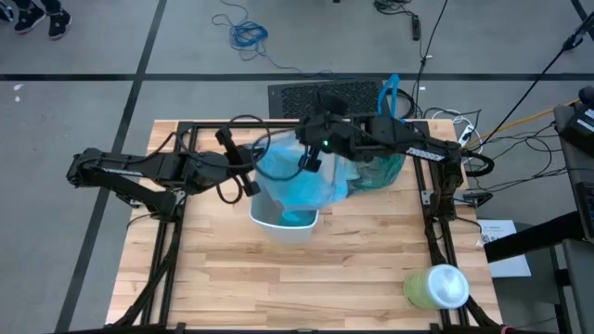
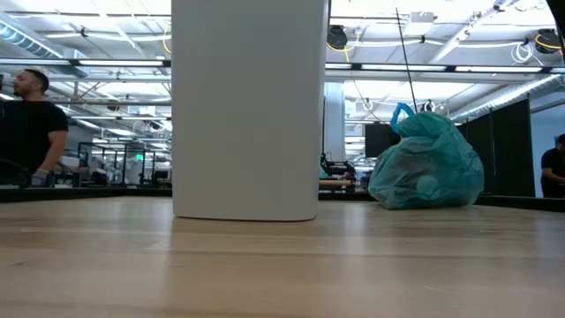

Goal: Place trash/remove bag and relplace
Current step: Insert a new trash bag into the trash bin

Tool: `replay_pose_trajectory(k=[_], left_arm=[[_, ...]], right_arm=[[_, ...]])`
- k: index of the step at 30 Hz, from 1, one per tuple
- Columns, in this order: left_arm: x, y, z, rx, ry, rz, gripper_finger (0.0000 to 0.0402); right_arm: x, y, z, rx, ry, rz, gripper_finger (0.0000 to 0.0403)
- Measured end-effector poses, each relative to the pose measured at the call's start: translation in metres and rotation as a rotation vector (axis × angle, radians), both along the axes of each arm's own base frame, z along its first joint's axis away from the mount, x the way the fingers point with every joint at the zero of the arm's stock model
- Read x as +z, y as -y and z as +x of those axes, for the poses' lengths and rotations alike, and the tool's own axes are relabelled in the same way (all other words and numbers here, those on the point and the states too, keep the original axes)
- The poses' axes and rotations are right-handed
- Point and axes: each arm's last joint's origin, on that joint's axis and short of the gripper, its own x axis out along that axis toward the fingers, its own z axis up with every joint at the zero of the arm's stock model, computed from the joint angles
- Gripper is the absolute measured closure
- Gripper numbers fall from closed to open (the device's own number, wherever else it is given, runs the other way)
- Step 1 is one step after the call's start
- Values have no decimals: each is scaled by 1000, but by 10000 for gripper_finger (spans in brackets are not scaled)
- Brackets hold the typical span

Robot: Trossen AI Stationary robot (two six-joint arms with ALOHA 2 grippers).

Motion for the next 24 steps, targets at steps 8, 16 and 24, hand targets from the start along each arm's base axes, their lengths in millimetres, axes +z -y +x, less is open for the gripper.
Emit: replay_pose_trajectory(k=[8,16,24], left_arm=[[-9,-15,-7,141,-47,-57,401],[-14,-18,-9,169,-66,-74,401],[-14,-18,-9,169,-67,-74,401]], right_arm=[[-8,36,-9,-84,-36,133,403],[-12,56,-16,-103,-43,254,403],[-36,64,-14,-113,-141,366,403]])
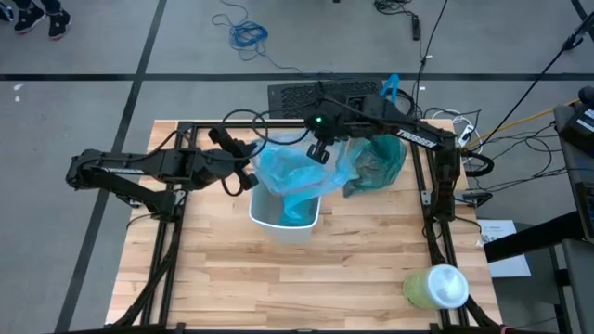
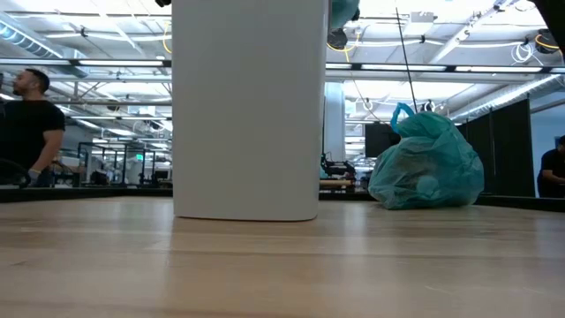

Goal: Place trash/remove bag and relplace
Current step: Insert a new trash bag into the trash bin

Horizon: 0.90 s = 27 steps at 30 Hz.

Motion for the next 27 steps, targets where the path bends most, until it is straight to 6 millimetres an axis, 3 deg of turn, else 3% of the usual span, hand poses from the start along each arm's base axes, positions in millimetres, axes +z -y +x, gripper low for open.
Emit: replay_pose_trajectory(k=[10,27], left_arm=[[-4,0,-2,18,-18,-26,402],[-6,4,-4,26,-18,-60,402]], right_arm=[[-36,0,7,4,-120,66,403],[-35,-12,-2,-1,-121,74,403]])
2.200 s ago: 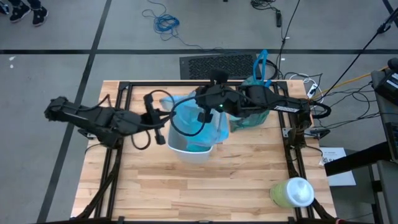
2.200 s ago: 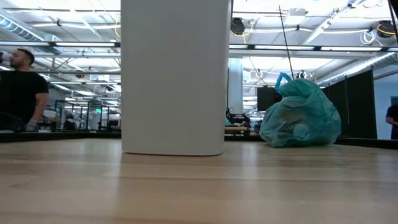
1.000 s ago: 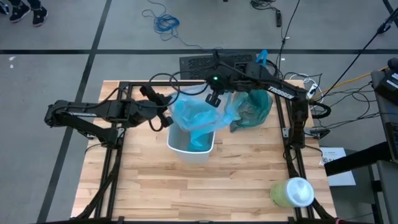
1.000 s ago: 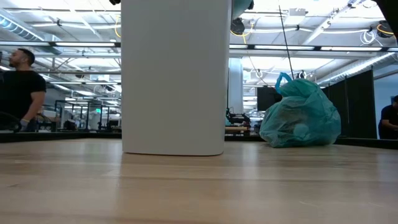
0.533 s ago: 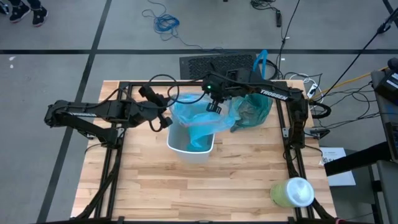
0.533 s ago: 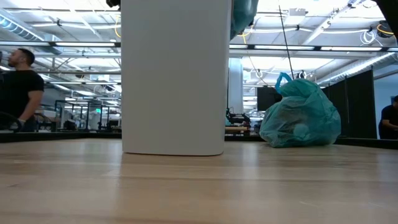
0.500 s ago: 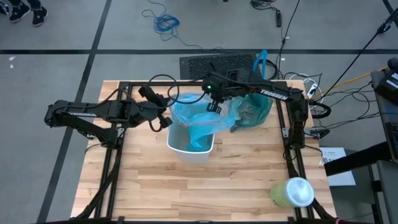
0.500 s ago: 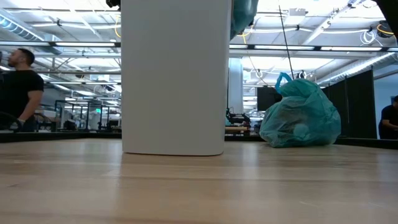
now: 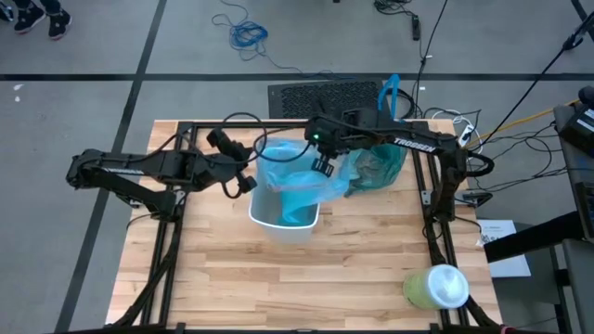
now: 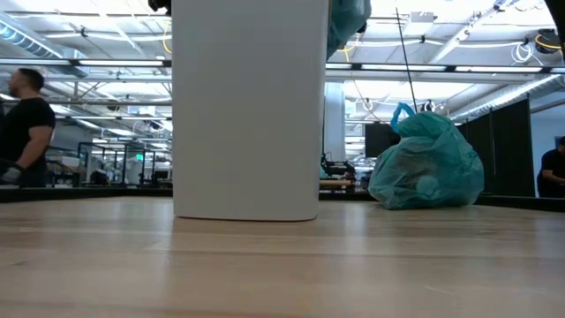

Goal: Place trash/remove bag and relplace
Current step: Insert a new trash bag into the trash bin

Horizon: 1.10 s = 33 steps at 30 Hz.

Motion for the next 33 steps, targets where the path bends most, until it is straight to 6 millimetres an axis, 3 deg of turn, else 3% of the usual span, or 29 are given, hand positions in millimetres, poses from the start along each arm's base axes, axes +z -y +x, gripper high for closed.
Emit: replay_pose_trajectory(k=[5,15,19,21,27,33], left_arm=[[0,5,0,-20,1,-1,402],[3,12,0,0,27,43,402],[14,15,-14,-32,44,80,402],[25,18,-25,-123,74,67,402],[51,36,-39,-658,188,-35,400],[47,44,-32,-768,135,1,341]], right_arm=[[-13,-11,-4,15,49,-2,403],[-27,-35,-35,25,300,-4,403],[-33,-41,-40,44,341,-5,403],[-33,-41,-41,45,346,-5,403],[-31,-41,-39,67,361,-24,403],[-31,-41,-38,71,370,-28,403]])
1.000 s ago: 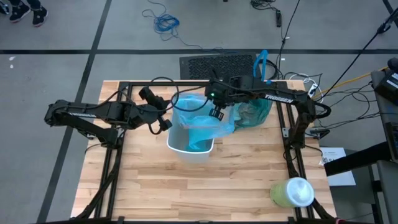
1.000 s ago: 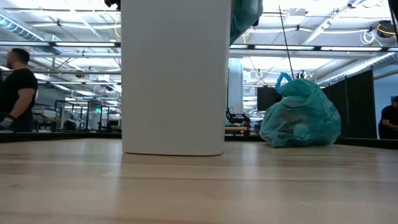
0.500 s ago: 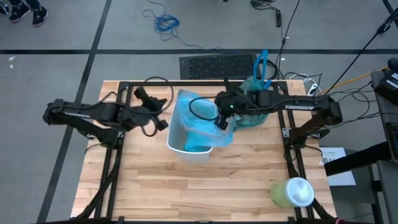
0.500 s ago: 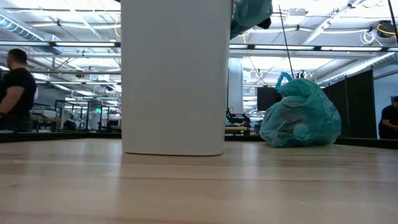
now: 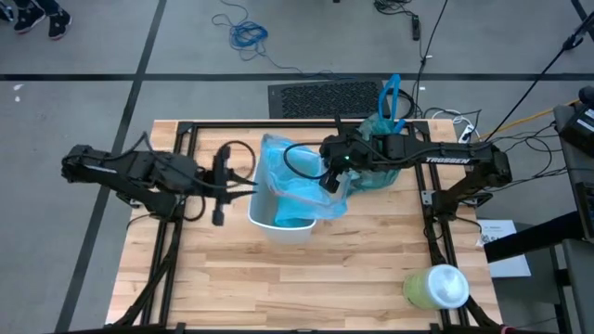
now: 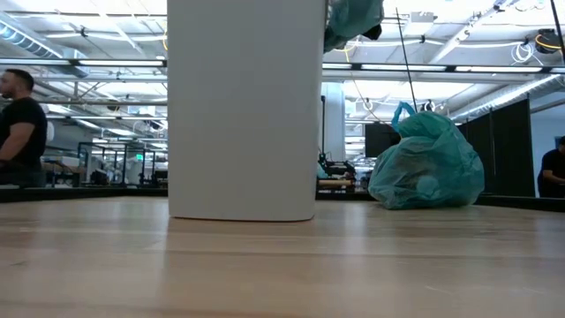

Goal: Place trash/remove bag and relplace
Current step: Insert a new trash bag into the trash bin

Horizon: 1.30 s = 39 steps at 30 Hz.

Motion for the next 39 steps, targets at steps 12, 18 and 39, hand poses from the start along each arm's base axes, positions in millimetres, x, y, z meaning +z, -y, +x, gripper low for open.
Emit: replay_pose_trajectory(k=[12,18,39], left_arm=[[2,5,33,53,-11,135,223],[-6,7,53,44,-132,182,221],[-13,40,48,-117,-221,247,397]], right_arm=[[0,0,0,13,-8,-12,403],[0,0,0,13,-8,-11,403],[0,0,0,21,-11,-14,403]])
